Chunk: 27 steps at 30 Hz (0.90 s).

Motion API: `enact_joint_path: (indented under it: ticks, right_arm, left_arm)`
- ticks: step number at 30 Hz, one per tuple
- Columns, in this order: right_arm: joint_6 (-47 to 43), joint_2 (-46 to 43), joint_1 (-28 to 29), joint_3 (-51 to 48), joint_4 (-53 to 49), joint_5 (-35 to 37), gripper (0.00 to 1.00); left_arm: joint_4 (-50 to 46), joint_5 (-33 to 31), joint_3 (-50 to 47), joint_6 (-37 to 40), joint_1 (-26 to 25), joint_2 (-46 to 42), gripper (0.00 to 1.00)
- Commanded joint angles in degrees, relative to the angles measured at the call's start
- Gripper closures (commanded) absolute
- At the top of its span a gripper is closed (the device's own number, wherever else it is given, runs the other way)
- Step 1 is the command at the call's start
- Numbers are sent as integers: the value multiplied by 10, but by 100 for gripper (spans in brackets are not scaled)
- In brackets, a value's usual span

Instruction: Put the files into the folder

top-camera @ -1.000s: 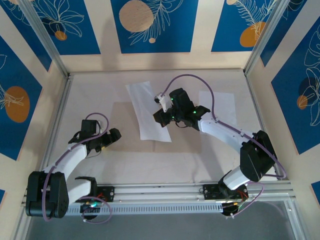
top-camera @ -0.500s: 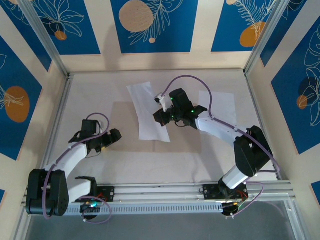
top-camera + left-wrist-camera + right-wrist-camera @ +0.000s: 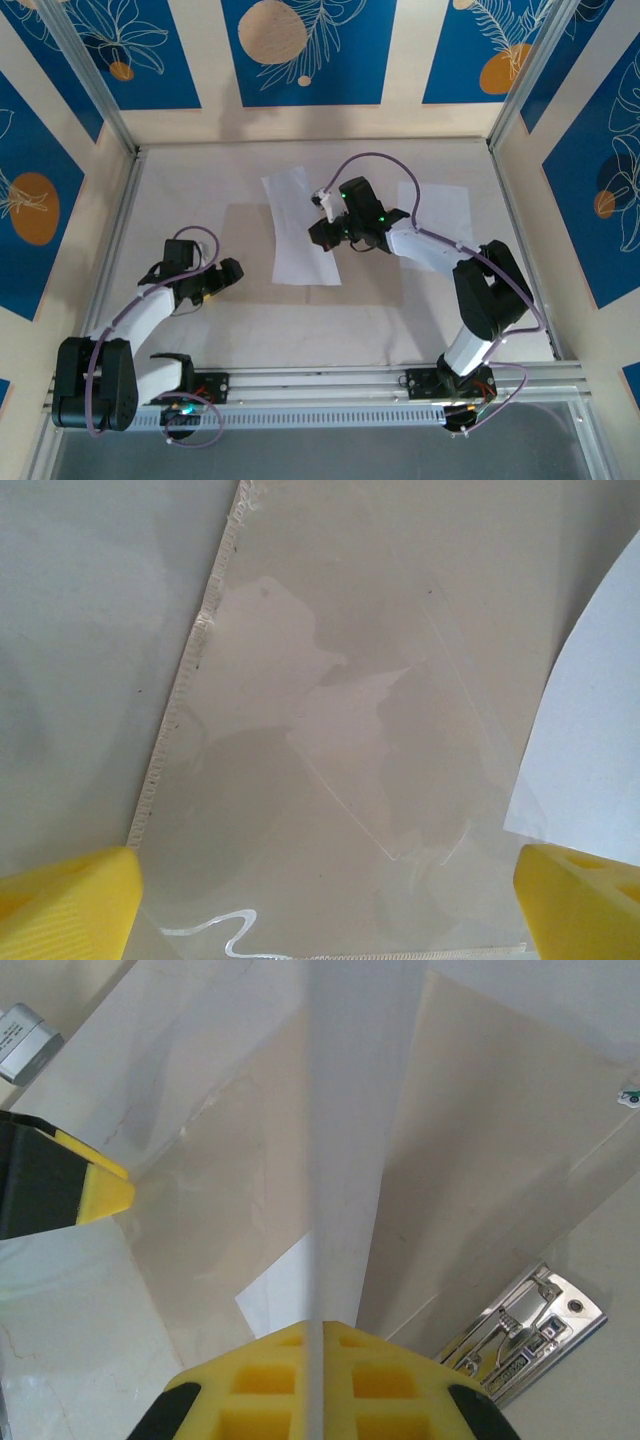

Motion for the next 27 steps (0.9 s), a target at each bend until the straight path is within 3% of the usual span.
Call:
enact_joint_path:
  ticks: [1, 27]
  right_arm:
    - [4, 21, -1, 30, 12, -34, 100]
    - [9, 154, 3, 131, 5, -43, 100]
  left_arm:
    - [-2, 7, 3, 10, 9, 2, 4]
    - [-11, 5, 4, 14, 10, -2, 4]
